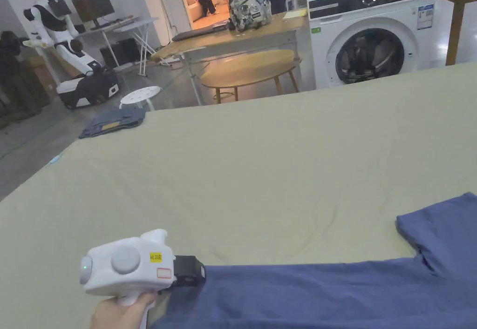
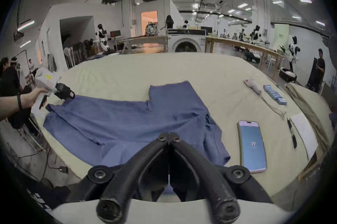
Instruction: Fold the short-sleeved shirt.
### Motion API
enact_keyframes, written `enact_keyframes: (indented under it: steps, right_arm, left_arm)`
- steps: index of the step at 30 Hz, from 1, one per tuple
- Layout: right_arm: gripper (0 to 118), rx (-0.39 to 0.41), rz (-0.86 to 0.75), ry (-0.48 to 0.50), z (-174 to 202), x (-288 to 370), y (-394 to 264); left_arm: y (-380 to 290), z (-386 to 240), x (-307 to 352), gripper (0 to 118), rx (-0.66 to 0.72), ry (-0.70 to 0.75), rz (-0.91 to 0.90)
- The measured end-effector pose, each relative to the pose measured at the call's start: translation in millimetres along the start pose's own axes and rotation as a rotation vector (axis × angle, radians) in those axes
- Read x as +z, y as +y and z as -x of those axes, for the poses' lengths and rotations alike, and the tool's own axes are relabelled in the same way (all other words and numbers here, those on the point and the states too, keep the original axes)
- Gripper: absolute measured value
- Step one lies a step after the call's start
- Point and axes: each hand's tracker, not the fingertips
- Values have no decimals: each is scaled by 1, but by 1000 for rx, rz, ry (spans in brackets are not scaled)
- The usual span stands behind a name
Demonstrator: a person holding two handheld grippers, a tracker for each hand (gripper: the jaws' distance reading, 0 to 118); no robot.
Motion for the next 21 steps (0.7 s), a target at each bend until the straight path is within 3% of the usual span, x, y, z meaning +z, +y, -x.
enact_keyframes:
  steps: [2,4,6,8,12,13,14,15,16,21]
  right_arm:
    - [0,-4,25,8,-4,-3,-1]
    - [0,-21,41,29,-6,-10,0]
    - [0,-21,45,43,-5,-18,9]
    - [0,-11,39,47,-4,-28,28]
    - [6,17,38,31,-10,-60,89]
    - [12,25,117,41,-16,-77,107]
    - [53,33,180,53,-22,-95,119]
    - [83,49,258,54,-29,-120,129]
    - [92,74,327,18,-37,-147,136]
    - [88,-26,615,-84,-75,-239,130]
  left_arm:
    - [2,1,-6,50,-16,43,-6]
    - [4,-8,-6,42,-159,64,9]
    - [6,-14,2,18,-225,83,18]
    - [7,-23,2,1,-282,94,32]
    - [9,-46,-5,1,-373,153,82]
    - [12,-45,-11,1,-359,156,104]
    - [8,-50,-9,1,-333,153,115]
    - [10,-50,-10,1,-300,149,137]
    - [15,-49,-9,1,-281,143,155]
    - [14,-53,-3,1,-262,127,184]
